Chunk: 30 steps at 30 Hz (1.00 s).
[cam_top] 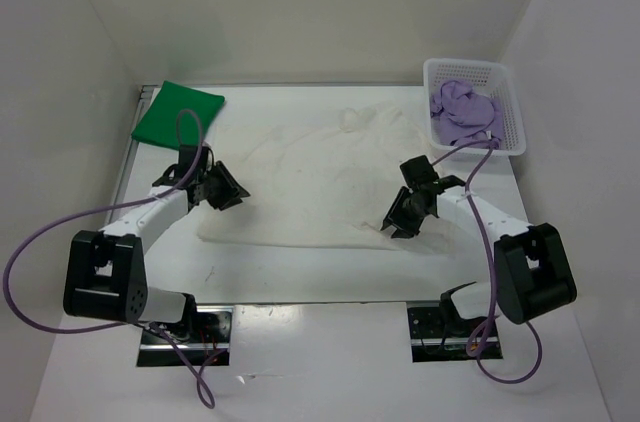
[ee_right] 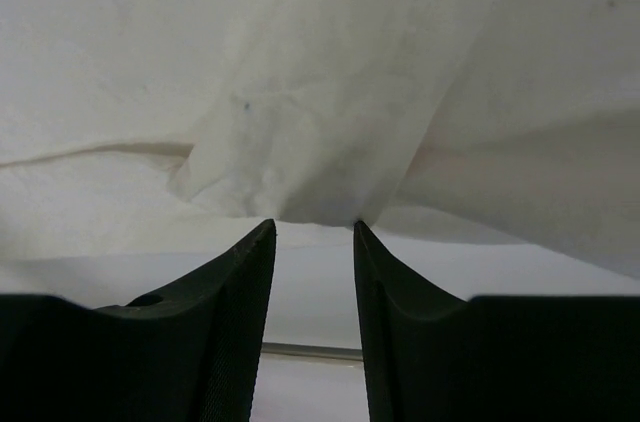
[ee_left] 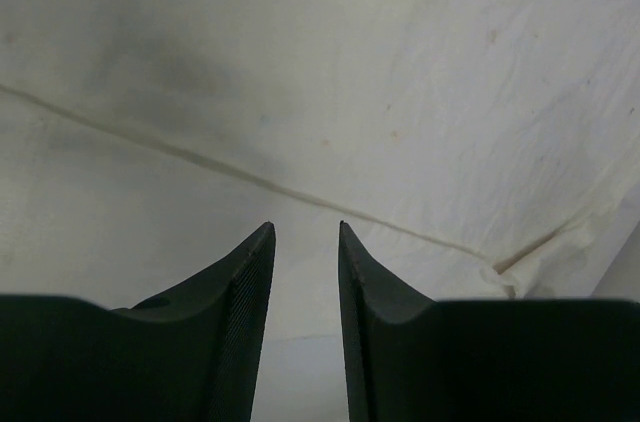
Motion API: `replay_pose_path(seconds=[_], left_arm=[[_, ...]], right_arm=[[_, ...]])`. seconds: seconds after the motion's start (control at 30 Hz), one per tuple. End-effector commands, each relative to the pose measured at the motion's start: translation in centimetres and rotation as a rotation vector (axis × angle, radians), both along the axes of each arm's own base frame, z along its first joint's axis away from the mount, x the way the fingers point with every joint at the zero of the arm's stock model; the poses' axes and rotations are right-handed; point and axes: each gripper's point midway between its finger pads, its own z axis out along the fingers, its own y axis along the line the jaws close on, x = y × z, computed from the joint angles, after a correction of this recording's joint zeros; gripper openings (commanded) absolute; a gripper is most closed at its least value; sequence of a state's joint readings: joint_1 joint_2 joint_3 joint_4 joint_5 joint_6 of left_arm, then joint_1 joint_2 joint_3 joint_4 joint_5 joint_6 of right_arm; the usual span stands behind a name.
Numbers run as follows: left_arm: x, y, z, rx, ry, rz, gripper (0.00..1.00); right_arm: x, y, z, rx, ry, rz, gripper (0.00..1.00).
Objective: Fold and stack the t-shirts
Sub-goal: Fold the flattened tshirt in 1/3 of the way
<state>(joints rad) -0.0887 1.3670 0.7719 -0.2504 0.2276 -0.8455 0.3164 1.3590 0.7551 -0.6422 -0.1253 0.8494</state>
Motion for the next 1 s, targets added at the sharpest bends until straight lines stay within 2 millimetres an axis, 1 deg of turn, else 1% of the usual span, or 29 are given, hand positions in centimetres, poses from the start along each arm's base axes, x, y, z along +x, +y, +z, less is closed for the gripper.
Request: replay_pose_path(seconds=[0.0,0.1,0.13,0.2,0.23,0.3,0.33,0.37,0.4,0.43,0.47,0.5,0.57,0.63,0.7,0.77,0.8,0.83,0.87,0.9,0.93,0.97], left_arm=[[0.8,0.7,-1.3,0.022,-0.012,0.052,0.39],[1.2,0.7,-1.3,0.021,-0.024,0.052,0.39],[1.1,1.1,-1.7,0.029,-0.015,0.067,0.40],[1.5,1.1,-1.4,0.027,-0.037,0.067,0.40],[1.2,1.1,-1.7,0.028,-0.028,0.067,0.40],[1.4,1.5,-2.3,0.029,-0.015,0.077,0.40],[1.5,1.8,-2.3,0.029,-0.015,0.087,0.40],[1.5,1.8,-2.3,0.029,-0.015,0.087,0.40],[1.9,2.2,-1.9,0.029,-0.024,0.099,0.40],[1.9,2.6,-2.0,0.034,-0.026,0.104,0.40],[1.9,2.6,-2.0,0.034,-0.026,0.104,0.40],[2.0,3.1,-2.0,0.040,-0.028,0.109,0.40],[1.8,3.4,-2.3,0.041,-0.019,0.120,0.40],[1.4,3.3,-2.7,0.040,-0.010,0.107,0.40],[1.1,3.3,-3.0,0.040,0.000,0.107,0.40],[0.9,3.3,-3.2,0.040,0.000,0.107,0.40],[0.9,3.3,-3.2,0.040,0.000,0.107,0.40],[0.9,3.3,-3.2,0.040,0.000,0.107,0.40],[0.9,3.3,-3.3,0.046,-0.002,0.100,0.40],[0.9,3.3,-3.3,0.046,-0.002,0.100,0.40],[1.0,3.8,-3.3,0.053,-0.002,0.115,0.40],[1.0,3.8,-3.3,0.053,-0.002,0.115,0.40]], right_arm=[[1.2,-0.4,0.4,-0.016,-0.077,-0.058,0.43],[1.0,-1.0,0.1,-0.047,-0.065,-0.077,0.43],[1.1,-1.0,0.4,-0.043,-0.076,-0.078,0.43],[1.2,-1.1,0.4,-0.051,-0.079,-0.091,0.43],[1.2,-1.1,-0.2,-0.058,-0.062,-0.090,0.43],[1.5,-0.8,-0.5,-0.047,-0.059,-0.086,0.39],[1.5,-0.8,-0.9,-0.052,-0.054,-0.076,0.36],[1.5,-0.7,-0.9,-0.044,-0.051,-0.072,0.34],[1.9,-0.5,-0.9,-0.042,-0.056,-0.073,0.34],[1.8,-0.6,-1.1,-0.045,-0.048,-0.072,0.34],[1.8,-0.6,-1.1,-0.045,-0.048,-0.072,0.34],[2.1,-0.5,-1.0,-0.047,-0.051,-0.064,0.39],[2.1,-0.5,-1.0,-0.047,-0.051,-0.064,0.45],[1.5,-0.8,-1.3,-0.065,-0.028,-0.066,0.45],[1.2,-0.9,-0.3,-0.065,-0.053,-0.070,0.45],[0.9,-1.1,0.0,-0.065,-0.063,-0.087,0.45],[0.8,-0.9,0.0,-0.065,-0.063,-0.078,0.42],[0.6,-1.0,-0.3,-0.069,-0.044,-0.087,0.39],[0.4,-0.8,-0.5,-0.072,-0.035,-0.076,0.39],[-0.2,-0.5,-0.8,-0.078,-0.012,-0.070,0.36],[-0.3,-0.5,-1.1,-0.091,-0.004,-0.063,0.35],[-0.4,-0.2,-1.1,-0.088,-0.003,-0.061,0.35]])
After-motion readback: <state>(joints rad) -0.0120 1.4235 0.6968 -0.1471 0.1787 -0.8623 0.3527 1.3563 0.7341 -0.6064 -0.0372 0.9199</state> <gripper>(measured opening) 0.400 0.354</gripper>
